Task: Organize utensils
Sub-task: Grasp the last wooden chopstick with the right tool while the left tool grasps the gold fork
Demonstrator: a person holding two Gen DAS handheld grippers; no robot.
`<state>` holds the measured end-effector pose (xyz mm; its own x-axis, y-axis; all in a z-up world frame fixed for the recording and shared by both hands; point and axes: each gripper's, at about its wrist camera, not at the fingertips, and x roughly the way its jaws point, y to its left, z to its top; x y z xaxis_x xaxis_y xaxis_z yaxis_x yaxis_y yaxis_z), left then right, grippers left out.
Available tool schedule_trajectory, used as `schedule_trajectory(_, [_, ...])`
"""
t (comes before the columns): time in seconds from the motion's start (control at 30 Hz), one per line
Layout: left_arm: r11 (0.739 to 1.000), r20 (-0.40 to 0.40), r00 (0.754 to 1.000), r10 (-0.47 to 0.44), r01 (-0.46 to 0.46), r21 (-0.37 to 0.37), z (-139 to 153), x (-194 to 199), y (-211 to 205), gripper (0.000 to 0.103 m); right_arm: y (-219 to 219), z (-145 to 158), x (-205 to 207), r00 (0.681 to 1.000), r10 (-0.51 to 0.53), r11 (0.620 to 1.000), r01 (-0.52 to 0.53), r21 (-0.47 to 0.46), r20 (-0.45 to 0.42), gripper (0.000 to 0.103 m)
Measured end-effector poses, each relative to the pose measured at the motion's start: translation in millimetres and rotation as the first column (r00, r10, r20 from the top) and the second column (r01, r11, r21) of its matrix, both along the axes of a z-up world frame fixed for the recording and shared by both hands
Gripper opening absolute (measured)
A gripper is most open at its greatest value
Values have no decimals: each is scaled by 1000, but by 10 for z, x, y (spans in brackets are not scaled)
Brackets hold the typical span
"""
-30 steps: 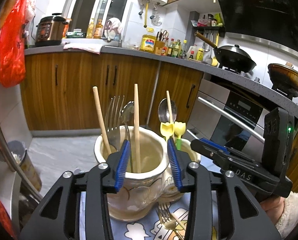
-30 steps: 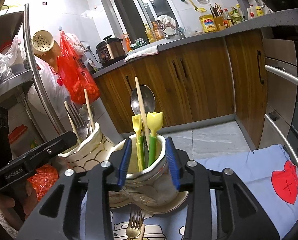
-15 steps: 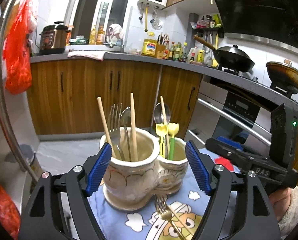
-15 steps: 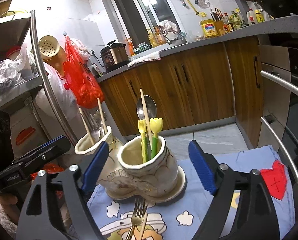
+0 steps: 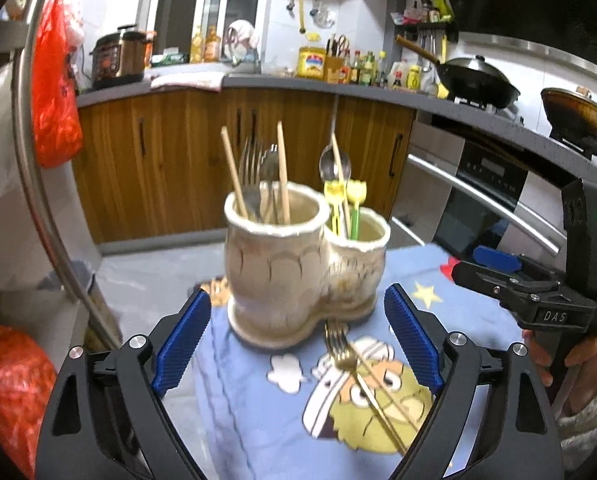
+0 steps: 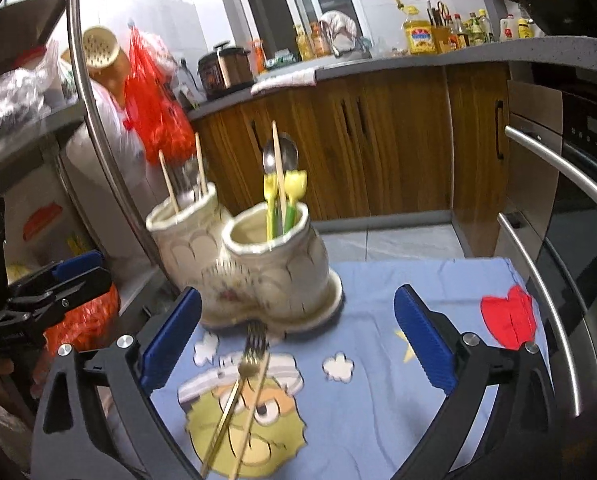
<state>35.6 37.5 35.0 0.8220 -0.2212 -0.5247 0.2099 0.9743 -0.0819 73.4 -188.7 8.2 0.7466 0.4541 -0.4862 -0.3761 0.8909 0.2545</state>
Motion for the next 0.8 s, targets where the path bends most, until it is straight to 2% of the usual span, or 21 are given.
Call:
schedule_trajectory(0.33, [998, -168, 984, 57, -62, -27, -498, -27, 110, 89, 110, -370, -115, 992, 14, 996, -25, -91, -125, 97])
schedule_trajectory(0.47, [997, -200, 977, 69, -71, 0, -661, -46, 57, 89, 222, -530, -159, 985, 30, 990, -53, -131, -172, 96])
schedule_trajectory(0.6, [999, -225, 974, 38, -36, 14, -770, -74, -30, 89, 346, -665, -192, 974, 51, 981, -90, -171, -221, 95])
schedule_trajectory(0.7, [999, -235, 972, 29, -23, 30, -821, -85, -63, 89, 407, -716, -220, 969, 63, 975, -110, -194, -237, 86])
schedule_trajectory(0.77, [999, -249, 968, 29, -24, 26, -862, -80, -55, 89, 460, -747, -233, 966, 73, 969, -128, -213, -249, 72])
schedule_trajectory(0.8, [999, -257, 966, 30, -26, 21, -885, -77, -46, 89, 482, -764, -243, 964, 78, 966, -136, -218, -255, 69])
